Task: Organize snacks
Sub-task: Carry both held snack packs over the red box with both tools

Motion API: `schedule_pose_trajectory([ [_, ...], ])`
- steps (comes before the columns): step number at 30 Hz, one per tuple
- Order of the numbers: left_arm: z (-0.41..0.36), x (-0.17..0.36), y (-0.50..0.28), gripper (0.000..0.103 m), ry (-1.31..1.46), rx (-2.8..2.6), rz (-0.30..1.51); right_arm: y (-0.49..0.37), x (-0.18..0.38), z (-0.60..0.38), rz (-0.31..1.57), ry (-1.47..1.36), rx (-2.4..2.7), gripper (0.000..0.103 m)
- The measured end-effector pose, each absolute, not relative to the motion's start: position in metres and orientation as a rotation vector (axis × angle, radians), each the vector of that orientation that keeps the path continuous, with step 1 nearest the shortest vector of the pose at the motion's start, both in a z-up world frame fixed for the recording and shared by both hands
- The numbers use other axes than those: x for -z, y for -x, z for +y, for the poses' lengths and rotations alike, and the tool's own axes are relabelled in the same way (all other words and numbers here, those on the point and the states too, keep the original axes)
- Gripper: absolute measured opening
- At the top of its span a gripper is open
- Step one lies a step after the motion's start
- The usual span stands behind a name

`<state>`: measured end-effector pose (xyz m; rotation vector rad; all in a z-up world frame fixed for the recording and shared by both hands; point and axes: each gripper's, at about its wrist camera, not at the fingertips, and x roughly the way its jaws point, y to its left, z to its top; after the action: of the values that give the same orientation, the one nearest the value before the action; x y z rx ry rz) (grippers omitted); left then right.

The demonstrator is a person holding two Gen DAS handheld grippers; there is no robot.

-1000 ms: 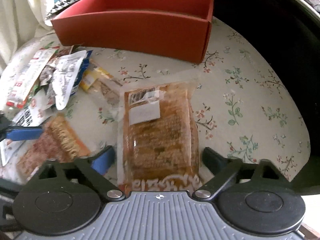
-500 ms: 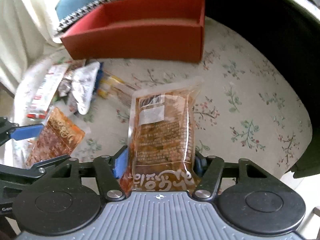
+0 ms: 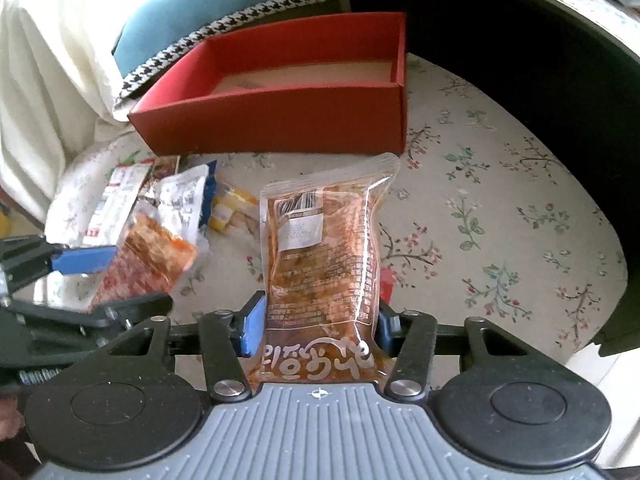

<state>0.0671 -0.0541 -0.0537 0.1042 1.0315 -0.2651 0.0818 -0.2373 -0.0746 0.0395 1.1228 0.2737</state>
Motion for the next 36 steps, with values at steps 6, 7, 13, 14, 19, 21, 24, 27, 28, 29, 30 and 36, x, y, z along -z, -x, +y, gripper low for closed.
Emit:
schedule_pose_trajectory([
  [6,-0.040,0.037,-0.079,0.059,-0.045,0.210,1.014,-0.087,0.069,-0.238,1.085,-0.090,-0.300,0.060],
  [7,-0.041,0.035,-0.079,0.059,-0.049,0.196,1.012,-0.087,0.069,-0.240,1.077,-0.099,-0.300,0.060],
  [13,-0.051,0.025,-0.075,0.059,-0.060,0.172,1.022,-0.082,0.063,-0.249,1.032,-0.134,-0.314,0.060],
  [14,-0.052,0.024,-0.077,0.059,-0.054,0.177,1.025,-0.083,0.061,-0.251,1.026,-0.135,-0.312,0.060],
  [19,-0.059,0.016,-0.093,0.059,-0.056,0.194,1.001,-0.097,0.051,-0.254,0.993,-0.155,-0.298,0.060],
  [21,-0.058,0.012,-0.104,0.059,-0.043,0.212,0.986,-0.106,0.045,-0.254,0.971,-0.154,-0.285,0.060],
  [24,-0.053,0.001,-0.122,0.059,-0.021,0.217,0.949,-0.128,0.039,-0.252,0.957,-0.159,-0.269,0.060],
  [27,-0.047,-0.004,-0.147,0.059,0.003,0.199,0.923,-0.154,0.038,-0.246,0.948,-0.143,-0.255,0.060],
  [28,-0.047,-0.003,-0.156,0.059,0.004,0.191,0.922,-0.164,0.038,-0.243,0.948,-0.142,-0.256,0.060],
  [29,-0.046,-0.002,-0.166,0.059,0.005,0.178,0.920,-0.173,0.039,-0.240,0.948,-0.141,-0.257,0.060],
  [30,-0.046,0.000,-0.174,0.059,0.007,0.168,0.922,-0.182,0.040,-0.237,0.947,-0.137,-0.257,0.060],
  [36,-0.041,0.010,-0.218,0.059,0.034,0.128,0.935,-0.226,0.049,-0.220,0.963,-0.108,-0.264,0.060],
])
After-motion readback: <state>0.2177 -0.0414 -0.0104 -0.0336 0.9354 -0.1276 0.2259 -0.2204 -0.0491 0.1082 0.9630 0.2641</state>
